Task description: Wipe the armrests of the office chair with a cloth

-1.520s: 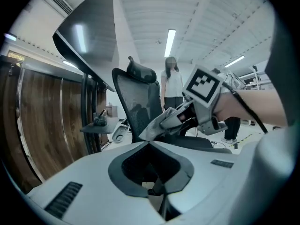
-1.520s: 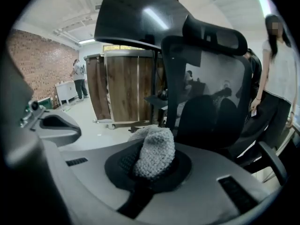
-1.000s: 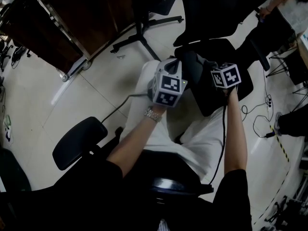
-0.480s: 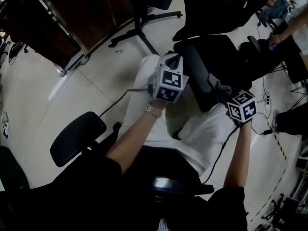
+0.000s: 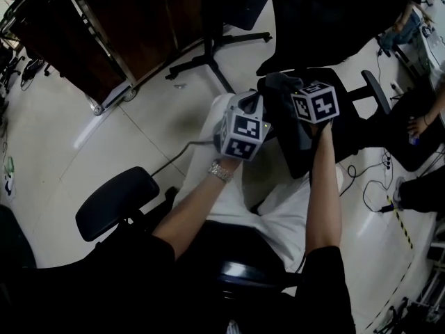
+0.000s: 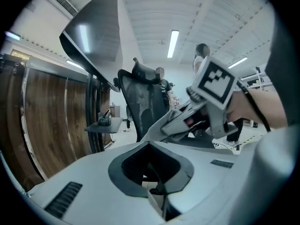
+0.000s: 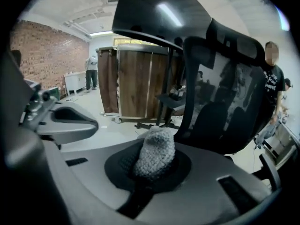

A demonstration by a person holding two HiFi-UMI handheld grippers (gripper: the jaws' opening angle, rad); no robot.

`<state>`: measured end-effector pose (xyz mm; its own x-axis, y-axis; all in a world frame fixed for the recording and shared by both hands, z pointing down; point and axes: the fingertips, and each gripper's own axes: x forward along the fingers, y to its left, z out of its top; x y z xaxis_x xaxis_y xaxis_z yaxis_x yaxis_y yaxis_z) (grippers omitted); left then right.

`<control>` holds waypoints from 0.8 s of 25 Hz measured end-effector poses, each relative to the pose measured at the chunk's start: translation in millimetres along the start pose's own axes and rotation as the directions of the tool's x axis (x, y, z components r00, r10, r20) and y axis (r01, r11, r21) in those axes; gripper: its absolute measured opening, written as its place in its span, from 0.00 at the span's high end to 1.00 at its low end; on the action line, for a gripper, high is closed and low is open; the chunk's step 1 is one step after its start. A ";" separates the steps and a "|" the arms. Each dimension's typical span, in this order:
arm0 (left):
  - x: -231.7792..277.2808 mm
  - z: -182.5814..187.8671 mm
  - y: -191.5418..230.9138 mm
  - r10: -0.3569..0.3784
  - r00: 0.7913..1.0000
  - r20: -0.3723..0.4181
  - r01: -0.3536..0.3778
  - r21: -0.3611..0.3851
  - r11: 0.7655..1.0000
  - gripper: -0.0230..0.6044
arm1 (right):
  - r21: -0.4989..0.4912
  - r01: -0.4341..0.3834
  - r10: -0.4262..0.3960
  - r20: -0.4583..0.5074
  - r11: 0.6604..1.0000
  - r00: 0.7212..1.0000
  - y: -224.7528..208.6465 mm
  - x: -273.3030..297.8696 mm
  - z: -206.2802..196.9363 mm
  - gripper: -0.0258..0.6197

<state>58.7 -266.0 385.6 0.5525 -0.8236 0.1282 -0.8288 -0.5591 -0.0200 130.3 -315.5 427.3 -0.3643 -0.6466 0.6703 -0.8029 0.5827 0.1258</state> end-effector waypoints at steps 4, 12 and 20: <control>-2.9 -1.1 10.7 0.017 1.000 -0.009 -0.017 0.004 1.000 0.97 | 0.005 0.025 -0.025 -0.130 1.000 0.991 5.2 45.4 -19.6 0.92; 2.9 -6.5 10.2 0.012 1.000 -0.017 -0.012 -0.010 1.000 0.97 | -0.184 -0.049 0.014 -0.190 0.982 0.982 53.2 18.4 -44.3 0.92; 3.9 -7.3 -4.5 -0.011 1.000 -0.018 0.011 -0.008 1.000 0.97 | -0.271 -0.238 0.154 -0.297 0.933 0.943 97.3 -46.4 -107.3 0.92</control>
<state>63.9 -266.0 393.4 0.5598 -0.8156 0.1467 -0.8235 -0.5672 -0.0110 119.7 -176.0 486.9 -0.3269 -0.3738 0.8680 -0.5344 0.8306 0.1564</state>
